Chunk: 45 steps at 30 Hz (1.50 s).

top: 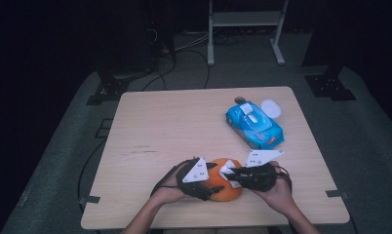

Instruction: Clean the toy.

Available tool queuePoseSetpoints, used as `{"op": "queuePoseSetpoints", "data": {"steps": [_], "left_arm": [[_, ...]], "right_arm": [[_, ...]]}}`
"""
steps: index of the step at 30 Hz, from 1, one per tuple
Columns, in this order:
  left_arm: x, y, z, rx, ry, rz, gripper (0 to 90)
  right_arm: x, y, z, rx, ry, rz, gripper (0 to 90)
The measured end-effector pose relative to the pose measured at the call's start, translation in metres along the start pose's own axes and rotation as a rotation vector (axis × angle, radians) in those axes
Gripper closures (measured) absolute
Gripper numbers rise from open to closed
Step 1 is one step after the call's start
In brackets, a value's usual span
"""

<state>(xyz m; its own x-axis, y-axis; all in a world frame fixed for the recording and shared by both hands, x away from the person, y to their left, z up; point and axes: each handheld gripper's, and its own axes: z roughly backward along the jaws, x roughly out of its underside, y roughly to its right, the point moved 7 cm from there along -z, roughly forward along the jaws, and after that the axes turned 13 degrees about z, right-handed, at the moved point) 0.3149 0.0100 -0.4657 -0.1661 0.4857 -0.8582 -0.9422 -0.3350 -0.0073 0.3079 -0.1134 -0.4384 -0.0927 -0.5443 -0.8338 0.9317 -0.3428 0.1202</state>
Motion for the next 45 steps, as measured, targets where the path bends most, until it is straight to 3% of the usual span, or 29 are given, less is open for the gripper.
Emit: {"op": "queuePoseSetpoints", "data": {"steps": [4,7,11,13,16,19,21,23,25,27,29,32,36,41,45], "left_arm": [[0.002,-0.002,0.001,0.006,0.003,0.013,27.8],[0.000,-0.006,0.003,0.013,0.006,0.046,21.2],[-0.002,-0.019,0.007,0.005,0.023,0.167,10.0],[0.002,-0.021,0.006,0.029,0.019,0.218,10.1],[0.004,-0.018,0.004,0.035,0.008,0.194,19.7],[-0.001,-0.012,0.004,0.022,-0.002,0.159,23.4],[-0.004,-0.006,0.002,0.025,-0.013,0.128,24.0],[-0.003,-0.002,0.001,0.017,-0.026,0.096,23.9],[-0.003,-0.005,0.003,0.025,-0.019,0.108,22.1],[-0.002,-0.010,0.003,0.027,-0.004,0.150,16.3],[0.003,-0.016,0.001,0.033,-0.010,0.217,9.0],[0.008,-0.017,-0.003,0.070,-0.013,0.270,8.9],[0.004,-0.013,-0.002,0.039,-0.016,0.222,24.6],[0.001,-0.007,-0.002,0.026,-0.032,0.176,25.8],[0.003,-0.009,-0.001,0.034,-0.030,0.180,25.6]], "right_arm": [[0.006,0.007,0.003,0.019,-0.001,-0.018,80.4],[0.016,0.016,0.007,0.031,-0.008,-0.057,80.4],[0.025,0.020,0.009,0.031,-0.016,-0.091,80.4],[0.027,0.022,0.010,0.028,-0.017,-0.101,80.4],[0.026,0.022,0.009,0.027,-0.016,-0.104,80.3],[0.018,0.018,0.008,0.024,-0.002,-0.089,80.4],[0.005,0.010,0.005,-0.003,0.030,-0.062,80.3],[-0.001,0.003,0.002,0.000,0.016,-0.018,80.4],[-0.001,0.002,0.002,-0.003,0.011,-0.015,80.4],[0.004,0.005,0.003,-0.009,0.013,-0.035,80.4],[0.009,0.007,0.005,-0.006,0.007,-0.048,80.4],[0.013,0.009,0.007,-0.011,0.009,-0.059,80.3],[0.006,0.005,0.003,-0.013,0.018,-0.050,80.3],[-0.005,-0.002,-0.001,-0.018,0.023,-0.005,80.4],[0.001,0.006,0.005,0.011,0.025,-0.030,80.4]]}}
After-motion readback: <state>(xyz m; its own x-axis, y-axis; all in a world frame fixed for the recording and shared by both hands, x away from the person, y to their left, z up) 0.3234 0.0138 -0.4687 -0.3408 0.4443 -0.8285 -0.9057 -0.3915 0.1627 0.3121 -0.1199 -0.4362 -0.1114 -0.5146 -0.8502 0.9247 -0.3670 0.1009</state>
